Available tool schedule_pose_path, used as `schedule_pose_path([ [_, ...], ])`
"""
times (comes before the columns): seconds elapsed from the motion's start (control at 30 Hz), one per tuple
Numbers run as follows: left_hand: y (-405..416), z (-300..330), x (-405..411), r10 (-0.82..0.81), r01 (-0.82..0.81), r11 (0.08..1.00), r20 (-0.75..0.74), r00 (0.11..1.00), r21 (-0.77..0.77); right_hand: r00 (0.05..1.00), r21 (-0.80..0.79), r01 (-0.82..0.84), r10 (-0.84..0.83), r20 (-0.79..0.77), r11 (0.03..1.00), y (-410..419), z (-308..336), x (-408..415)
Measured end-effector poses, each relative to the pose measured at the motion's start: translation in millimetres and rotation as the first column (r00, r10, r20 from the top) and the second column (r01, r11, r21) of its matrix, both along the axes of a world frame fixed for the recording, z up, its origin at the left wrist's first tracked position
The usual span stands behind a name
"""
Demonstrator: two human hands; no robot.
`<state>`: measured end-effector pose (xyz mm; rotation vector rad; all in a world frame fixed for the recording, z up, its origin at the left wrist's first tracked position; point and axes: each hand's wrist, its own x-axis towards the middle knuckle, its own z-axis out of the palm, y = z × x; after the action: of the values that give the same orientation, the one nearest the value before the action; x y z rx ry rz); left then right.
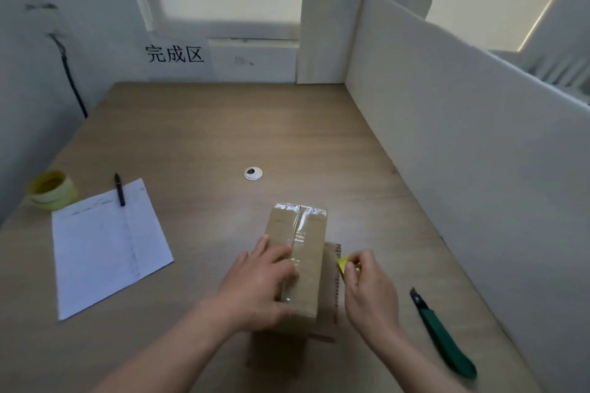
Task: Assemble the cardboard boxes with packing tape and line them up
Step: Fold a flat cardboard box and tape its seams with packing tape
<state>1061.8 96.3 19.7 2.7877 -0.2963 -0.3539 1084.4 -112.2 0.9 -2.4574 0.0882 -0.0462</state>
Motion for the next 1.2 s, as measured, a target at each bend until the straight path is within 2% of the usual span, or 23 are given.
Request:
schedule_pose_path([
  [0.03,-12.1,9.6,5.4,0.091,-0.091,0.995,-0.004,0.996,0.042,1.0,0.007,0.012,-0.012,0.01,1.0,-4.4,1.8,3.4],
  [0.1,-42.1,17.1,8.5,0.314,-0.313,0.949,-0.004,0.95,0.034,0.999,0.019,0.012,-0.013,0.03,1.0,-10.5,5.3,9.4],
  [0.17,-66.1,4.3,5.5,0.401,-0.401,0.912,0.018,0.916,0.08,0.999,0.036,-0.012,0.011,0.049,0.999,-14.4,12.1,14.1],
  [0.3,-76.2,-15.3,-0.5,0.346,-0.368,0.918,0.154,0.926,0.147,0.996,0.039,-0.035,0.032,0.083,0.999,-19.8,17.1,24.7],
  [0.63,-56.5,-18.3,-1.8,0.18,-0.203,0.96,0.13,0.975,0.193,0.995,0.07,-0.078,0.074,0.065,0.994,-32.6,22.7,39.5],
  [1.03,-55.8,-21.6,-4.8,0.218,-0.241,0.955,0.144,0.965,0.17,0.997,0.001,-0.074,0.074,0.019,0.997,-67.5,6.5,34.1],
  [1.2,-55.8,-25.7,-3.3,0.212,-0.253,0.954,0.236,0.948,0.161,0.997,-0.022,-0.041,0.04,-0.069,0.999,-79.0,-6.1,21.3],
])
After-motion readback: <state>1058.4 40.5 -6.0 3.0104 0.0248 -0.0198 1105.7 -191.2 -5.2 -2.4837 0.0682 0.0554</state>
